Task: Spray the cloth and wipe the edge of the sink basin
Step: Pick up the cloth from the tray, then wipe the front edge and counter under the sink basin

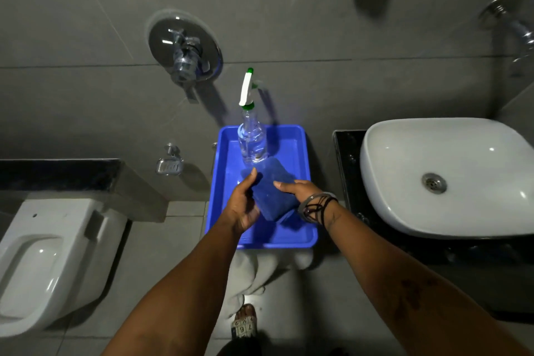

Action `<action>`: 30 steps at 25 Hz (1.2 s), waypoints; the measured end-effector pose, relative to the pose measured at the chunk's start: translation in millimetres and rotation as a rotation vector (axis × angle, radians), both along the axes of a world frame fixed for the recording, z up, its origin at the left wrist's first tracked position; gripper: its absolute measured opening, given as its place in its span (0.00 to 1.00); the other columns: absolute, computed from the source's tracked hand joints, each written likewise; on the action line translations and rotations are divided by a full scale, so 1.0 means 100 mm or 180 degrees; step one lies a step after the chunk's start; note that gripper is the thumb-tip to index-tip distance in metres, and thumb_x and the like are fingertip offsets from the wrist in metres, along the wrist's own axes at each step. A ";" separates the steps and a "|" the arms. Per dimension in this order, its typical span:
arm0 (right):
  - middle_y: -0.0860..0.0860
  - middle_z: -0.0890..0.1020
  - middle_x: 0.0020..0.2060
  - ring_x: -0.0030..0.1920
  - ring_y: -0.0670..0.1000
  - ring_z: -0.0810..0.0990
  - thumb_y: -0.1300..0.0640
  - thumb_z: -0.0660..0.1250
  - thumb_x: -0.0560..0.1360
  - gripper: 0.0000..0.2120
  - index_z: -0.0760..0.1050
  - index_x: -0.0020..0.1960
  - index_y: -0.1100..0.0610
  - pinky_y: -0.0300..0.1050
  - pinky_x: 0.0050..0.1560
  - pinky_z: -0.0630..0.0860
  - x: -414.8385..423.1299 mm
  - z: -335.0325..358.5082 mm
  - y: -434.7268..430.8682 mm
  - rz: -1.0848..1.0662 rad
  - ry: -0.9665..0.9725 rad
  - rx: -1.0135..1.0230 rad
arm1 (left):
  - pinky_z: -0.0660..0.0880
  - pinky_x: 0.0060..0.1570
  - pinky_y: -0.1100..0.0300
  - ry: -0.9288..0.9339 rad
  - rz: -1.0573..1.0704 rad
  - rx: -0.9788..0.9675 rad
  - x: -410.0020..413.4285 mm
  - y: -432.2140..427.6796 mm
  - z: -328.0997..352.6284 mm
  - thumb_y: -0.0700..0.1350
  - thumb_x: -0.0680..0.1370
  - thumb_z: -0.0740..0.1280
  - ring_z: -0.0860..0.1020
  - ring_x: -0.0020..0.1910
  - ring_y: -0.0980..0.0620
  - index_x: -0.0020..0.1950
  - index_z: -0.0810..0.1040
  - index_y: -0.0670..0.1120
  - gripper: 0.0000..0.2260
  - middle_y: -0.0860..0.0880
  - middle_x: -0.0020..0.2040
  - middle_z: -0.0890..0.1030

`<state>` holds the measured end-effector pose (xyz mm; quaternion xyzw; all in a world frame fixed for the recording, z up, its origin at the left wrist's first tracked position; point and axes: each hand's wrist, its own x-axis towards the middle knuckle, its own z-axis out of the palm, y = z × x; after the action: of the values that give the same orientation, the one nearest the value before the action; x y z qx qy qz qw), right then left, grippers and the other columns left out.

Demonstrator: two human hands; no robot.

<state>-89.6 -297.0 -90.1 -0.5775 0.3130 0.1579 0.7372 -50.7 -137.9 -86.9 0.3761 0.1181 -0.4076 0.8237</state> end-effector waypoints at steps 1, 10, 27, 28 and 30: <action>0.62 0.84 0.53 0.52 0.60 0.83 0.54 0.76 0.68 0.15 0.81 0.49 0.62 0.55 0.60 0.78 -0.08 0.07 -0.07 -0.0080 -0.0030 0.0131 | 0.69 0.72 0.44 -0.0043 0.0009 -0.0086 -0.07 -0.12 0.08 0.52 0.68 0.77 0.78 0.63 0.39 0.69 0.75 0.37 0.34 0.36 0.64 0.79; 0.63 0.82 0.55 0.57 0.62 0.81 0.47 0.72 0.71 0.21 0.78 0.54 0.64 0.60 0.63 0.76 -0.88 0.35 -0.76 -0.0292 -0.0178 -0.0221 | 0.84 0.48 0.52 -0.0123 0.0291 0.0351 -0.77 -0.90 0.20 0.46 0.78 0.64 0.86 0.48 0.46 0.61 0.77 0.38 0.16 0.40 0.50 0.86; 0.48 0.84 0.37 0.43 0.52 0.83 0.44 0.61 0.76 0.14 0.78 0.38 0.51 0.47 0.49 0.77 -1.40 0.06 -2.41 -0.1185 -0.0585 -0.2422 | 0.72 0.64 0.47 -0.2388 -0.1569 0.4203 -1.33 -2.50 -0.57 0.37 0.80 0.58 0.74 0.67 0.35 0.78 0.57 0.39 0.26 0.35 0.73 0.67; 0.45 0.83 0.36 0.42 0.49 0.83 0.42 0.61 0.75 0.15 0.78 0.38 0.49 0.43 0.46 0.75 -1.40 0.04 -2.43 -0.1172 -0.0590 -0.2424 | 0.70 0.67 0.47 -0.2361 -0.1767 0.4318 -1.37 -2.57 -0.65 0.38 0.81 0.57 0.71 0.70 0.35 0.80 0.51 0.37 0.28 0.34 0.77 0.61; 0.42 0.83 0.35 0.40 0.42 0.81 0.39 0.58 0.74 0.17 0.77 0.37 0.48 0.37 0.42 0.72 -1.35 0.02 -2.45 -0.1032 -0.0641 -0.2456 | 0.65 0.73 0.49 -0.2273 -0.1793 0.4506 -1.47 -2.67 -0.77 0.39 0.83 0.53 0.63 0.76 0.35 0.79 0.44 0.32 0.28 0.30 0.79 0.51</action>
<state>-224.3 -541.7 -88.0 -0.7668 0.3624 -0.1458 0.5093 -197.2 -404.7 -163.6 0.9257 -0.0200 -0.2842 0.2487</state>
